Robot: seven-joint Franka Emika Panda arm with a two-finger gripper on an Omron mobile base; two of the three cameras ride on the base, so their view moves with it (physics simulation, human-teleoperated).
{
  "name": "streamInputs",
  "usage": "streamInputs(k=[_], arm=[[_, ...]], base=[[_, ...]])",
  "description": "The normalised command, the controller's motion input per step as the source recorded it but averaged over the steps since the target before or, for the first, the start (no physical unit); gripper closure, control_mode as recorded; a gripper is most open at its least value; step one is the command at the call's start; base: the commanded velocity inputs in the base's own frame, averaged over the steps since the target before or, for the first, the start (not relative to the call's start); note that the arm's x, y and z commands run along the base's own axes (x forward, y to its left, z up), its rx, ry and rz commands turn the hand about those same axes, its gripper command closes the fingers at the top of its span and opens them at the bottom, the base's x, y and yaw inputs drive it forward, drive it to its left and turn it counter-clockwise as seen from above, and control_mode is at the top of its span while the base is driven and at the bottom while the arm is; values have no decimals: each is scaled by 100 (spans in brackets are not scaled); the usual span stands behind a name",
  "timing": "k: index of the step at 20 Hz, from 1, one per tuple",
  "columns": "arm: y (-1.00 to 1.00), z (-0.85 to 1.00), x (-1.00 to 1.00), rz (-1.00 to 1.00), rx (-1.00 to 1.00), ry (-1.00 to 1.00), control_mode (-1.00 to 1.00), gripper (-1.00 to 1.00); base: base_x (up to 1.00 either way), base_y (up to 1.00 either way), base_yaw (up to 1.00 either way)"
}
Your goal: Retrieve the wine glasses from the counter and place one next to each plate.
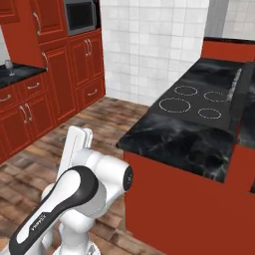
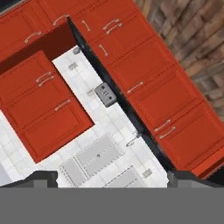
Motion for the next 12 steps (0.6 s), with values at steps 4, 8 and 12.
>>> streamInputs(k=[4, 8, 12], arm=[[0, 0, 0, 0, 0, 0, 100, -100], [0, 0, 0, 0, 0, 0, 100, -100], [0, 0, 0, 0, 0, 0, 100, -100]], base=[[73, 100, 5], [92, 100, 0], [96, 100, 0]])
